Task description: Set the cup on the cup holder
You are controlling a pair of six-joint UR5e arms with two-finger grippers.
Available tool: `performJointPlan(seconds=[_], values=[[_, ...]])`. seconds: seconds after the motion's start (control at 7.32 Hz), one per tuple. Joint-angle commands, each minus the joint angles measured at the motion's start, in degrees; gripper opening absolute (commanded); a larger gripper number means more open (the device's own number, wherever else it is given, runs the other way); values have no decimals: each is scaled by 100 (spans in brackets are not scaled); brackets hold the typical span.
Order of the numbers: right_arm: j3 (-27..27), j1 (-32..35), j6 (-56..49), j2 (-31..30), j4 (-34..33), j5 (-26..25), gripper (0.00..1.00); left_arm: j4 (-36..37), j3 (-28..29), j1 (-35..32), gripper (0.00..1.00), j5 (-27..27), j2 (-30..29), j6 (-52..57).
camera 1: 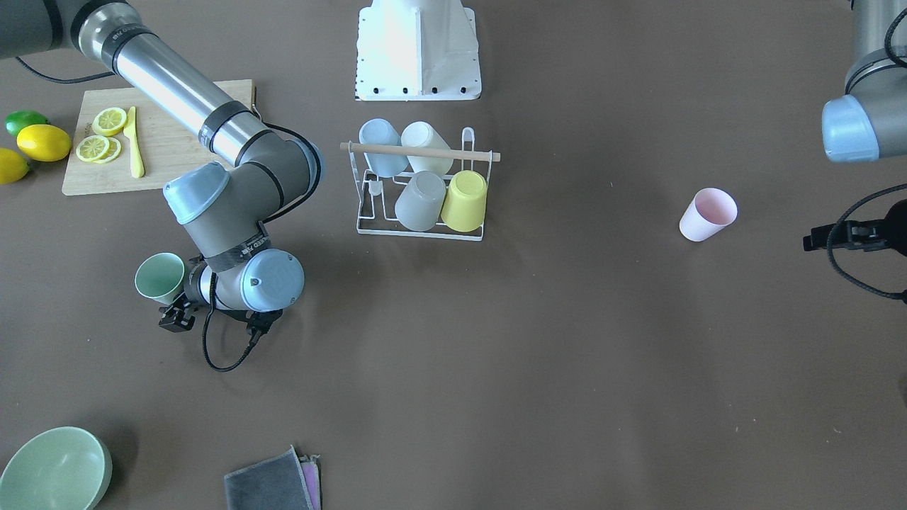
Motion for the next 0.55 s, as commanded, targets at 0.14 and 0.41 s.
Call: performJointPlan(seconds=[0.14, 0.41], values=[[211, 44, -66, -194, 0, 4, 100, 232, 405, 474, 98, 96, -342, 43], [334, 62, -101, -300, 0, 4, 100, 479, 327, 844, 98, 288, -360, 79]])
